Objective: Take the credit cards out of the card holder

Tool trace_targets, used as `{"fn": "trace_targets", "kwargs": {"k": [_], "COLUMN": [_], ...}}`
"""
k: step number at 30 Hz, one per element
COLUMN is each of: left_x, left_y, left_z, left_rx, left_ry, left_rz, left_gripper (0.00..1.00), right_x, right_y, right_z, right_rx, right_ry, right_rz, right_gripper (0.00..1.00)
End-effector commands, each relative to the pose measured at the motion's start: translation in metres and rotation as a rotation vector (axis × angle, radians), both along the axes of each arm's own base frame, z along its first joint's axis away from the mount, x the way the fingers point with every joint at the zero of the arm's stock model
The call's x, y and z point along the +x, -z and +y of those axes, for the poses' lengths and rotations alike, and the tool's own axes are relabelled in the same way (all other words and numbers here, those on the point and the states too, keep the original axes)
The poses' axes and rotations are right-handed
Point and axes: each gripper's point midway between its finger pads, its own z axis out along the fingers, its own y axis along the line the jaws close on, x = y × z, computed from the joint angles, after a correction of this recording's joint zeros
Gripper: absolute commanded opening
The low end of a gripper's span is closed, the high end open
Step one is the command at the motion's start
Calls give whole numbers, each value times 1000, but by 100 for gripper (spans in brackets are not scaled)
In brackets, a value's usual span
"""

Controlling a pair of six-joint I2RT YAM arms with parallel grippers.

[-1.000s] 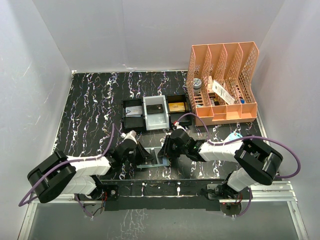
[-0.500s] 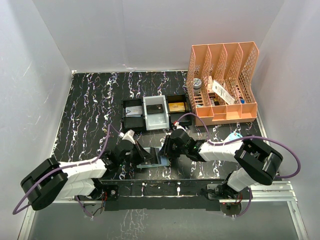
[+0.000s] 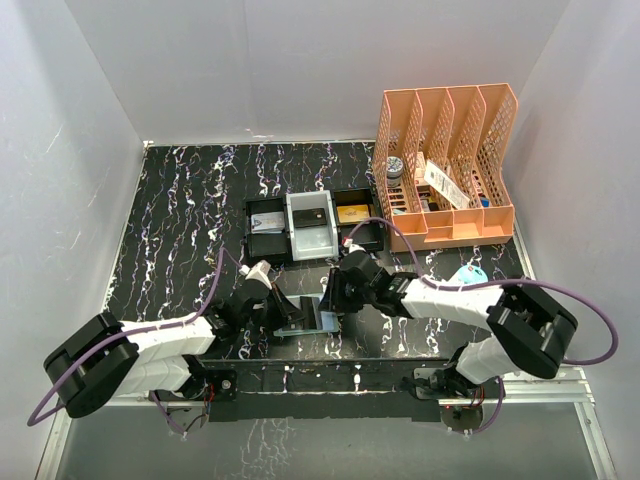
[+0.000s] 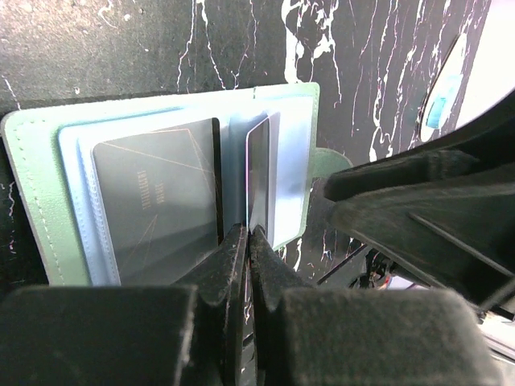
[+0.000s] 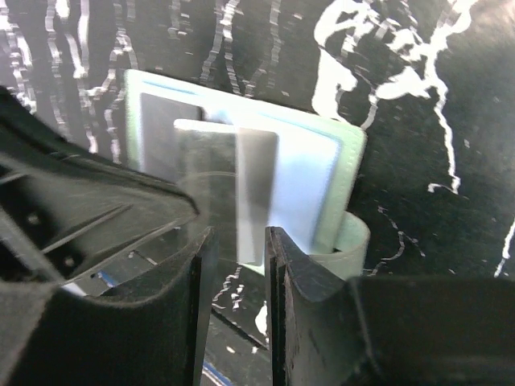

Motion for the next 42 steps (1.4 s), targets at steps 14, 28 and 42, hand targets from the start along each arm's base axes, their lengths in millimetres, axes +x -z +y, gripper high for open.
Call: {"fn": "trace_targets", "kwargs": {"k": [14, 28, 42], "left_x": [0, -3, -8], "left_y": [-7, -12, -8], "left_z": [-5, -20, 11], "left_rx": [-6, -59, 8], "left_ry": [26, 92, 21], "left_rz": [-20, -25, -42], "left_gripper": [3, 4, 0], "right_x": [4, -4, 7], "right_y": [15, 26, -38], "right_z": [17, 5, 15], "right_rx": [-15, -20, 129], "right_ry": [-74, -34, -82], "right_rz": [30, 55, -132], "right_gripper": [28, 28, 46]}}
